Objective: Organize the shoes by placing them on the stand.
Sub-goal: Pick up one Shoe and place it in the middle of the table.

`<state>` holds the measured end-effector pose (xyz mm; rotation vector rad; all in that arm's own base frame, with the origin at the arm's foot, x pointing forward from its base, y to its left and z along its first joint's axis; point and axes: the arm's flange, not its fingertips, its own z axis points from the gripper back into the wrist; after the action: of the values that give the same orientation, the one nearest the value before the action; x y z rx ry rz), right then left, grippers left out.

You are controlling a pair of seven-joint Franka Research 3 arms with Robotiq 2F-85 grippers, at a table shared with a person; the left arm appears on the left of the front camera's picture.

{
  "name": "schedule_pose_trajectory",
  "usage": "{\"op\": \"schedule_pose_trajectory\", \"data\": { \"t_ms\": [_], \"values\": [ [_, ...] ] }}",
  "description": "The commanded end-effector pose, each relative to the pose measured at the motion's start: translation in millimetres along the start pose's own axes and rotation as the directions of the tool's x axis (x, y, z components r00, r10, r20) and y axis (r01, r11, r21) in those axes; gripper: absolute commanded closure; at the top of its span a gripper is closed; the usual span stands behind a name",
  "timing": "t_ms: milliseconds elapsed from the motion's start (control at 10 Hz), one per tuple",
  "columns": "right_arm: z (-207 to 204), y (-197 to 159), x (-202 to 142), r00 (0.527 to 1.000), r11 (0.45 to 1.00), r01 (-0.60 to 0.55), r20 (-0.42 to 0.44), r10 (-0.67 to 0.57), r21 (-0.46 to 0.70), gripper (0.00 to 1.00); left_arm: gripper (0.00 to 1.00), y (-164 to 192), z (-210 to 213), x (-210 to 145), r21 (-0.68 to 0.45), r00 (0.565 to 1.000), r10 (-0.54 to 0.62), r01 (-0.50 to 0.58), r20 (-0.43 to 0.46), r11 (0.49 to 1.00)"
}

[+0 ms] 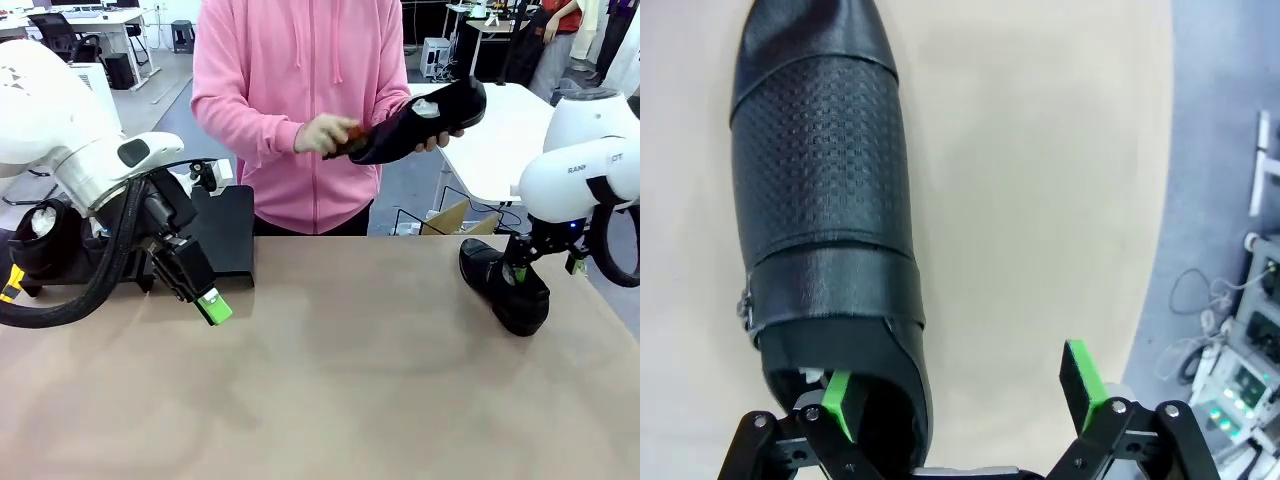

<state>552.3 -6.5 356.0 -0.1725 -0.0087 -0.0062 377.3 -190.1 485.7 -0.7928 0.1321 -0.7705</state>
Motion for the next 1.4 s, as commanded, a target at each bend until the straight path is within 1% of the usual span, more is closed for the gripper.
{"op": "schedule_pose_trajectory", "data": {
  "t_ms": [0,200,300,700,800,1000,1300],
  "values": [
    [-5.0,-4.3,13.9,0.998,0.998,-0.067,0.007,0.067,0.011,0.00,0.72,1.2,-1.8,-2.5,-0.026,1.000,-0.017,0.017,0.013,1.000],
    [-20.1,-3.2,18.9,0.996,0.994,-0.093,-0.001,0.093,0.052,0.00,0.72,1.2,-1.8,-2.5,-0.026,1.000,-0.017,0.017,0.013,1.000],
    [-25.8,-4.9,19.0,0.996,0.993,-0.086,0.004,0.085,0.084,0.11,0.72,1.2,-1.8,-2.5,-0.026,1.000,-0.017,0.017,0.013,1.000],
    [-29.7,-11.2,13.1,0.997,0.987,-0.075,0.008,0.074,0.142,0.91,0.72,1.2,-1.8,-2.5,-0.026,1.000,-0.017,0.017,0.013,1.000],
    [-30.3,-11.7,13.2,0.997,0.986,-0.076,0.006,0.076,0.149,1.00,0.72,1.2,-1.8,-2.5,-0.026,1.000,-0.017,0.017,0.013,1.000],
    [-30.1,-13.0,12.7,0.997,0.984,-0.081,0.004,0.081,0.158,1.00,0.72,1.2,-1.8,-2.5,-0.026,1.000,-0.017,0.017,0.013,1.000],
    [-17.2,-13.9,4.6,0.995,0.981,-0.095,0.046,0.088,0.171,1.00,0.72,1.2,-1.8,-2.5,-0.026,1.000,-0.017,0.017,0.013,1.000]
  ]
}}
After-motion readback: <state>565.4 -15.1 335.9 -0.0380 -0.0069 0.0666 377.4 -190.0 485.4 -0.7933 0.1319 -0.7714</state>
